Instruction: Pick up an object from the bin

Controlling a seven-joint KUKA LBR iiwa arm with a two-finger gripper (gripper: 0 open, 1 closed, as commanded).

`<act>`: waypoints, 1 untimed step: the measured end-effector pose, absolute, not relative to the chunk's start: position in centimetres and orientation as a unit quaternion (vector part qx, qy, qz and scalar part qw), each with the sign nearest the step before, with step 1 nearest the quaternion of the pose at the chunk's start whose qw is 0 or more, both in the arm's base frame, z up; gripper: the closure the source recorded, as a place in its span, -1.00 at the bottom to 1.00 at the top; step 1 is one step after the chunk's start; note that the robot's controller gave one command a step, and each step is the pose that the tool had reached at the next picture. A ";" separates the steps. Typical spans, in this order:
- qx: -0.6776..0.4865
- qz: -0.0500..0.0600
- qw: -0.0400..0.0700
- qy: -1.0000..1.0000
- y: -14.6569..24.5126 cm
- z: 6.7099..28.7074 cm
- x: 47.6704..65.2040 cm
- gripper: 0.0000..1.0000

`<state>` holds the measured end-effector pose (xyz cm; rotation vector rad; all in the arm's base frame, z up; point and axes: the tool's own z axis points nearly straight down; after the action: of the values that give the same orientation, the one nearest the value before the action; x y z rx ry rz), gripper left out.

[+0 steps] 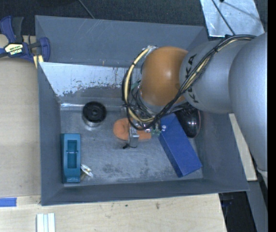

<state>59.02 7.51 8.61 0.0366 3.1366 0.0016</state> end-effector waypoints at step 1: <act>-0.049 0.000 0.002 0.999 5.3 7.1 58.4 1.00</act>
Offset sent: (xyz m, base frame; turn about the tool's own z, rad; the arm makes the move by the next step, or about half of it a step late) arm 0.0000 0.0000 0.0000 0.0000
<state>58.41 5.34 7.12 -0.1532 3.1338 0.0000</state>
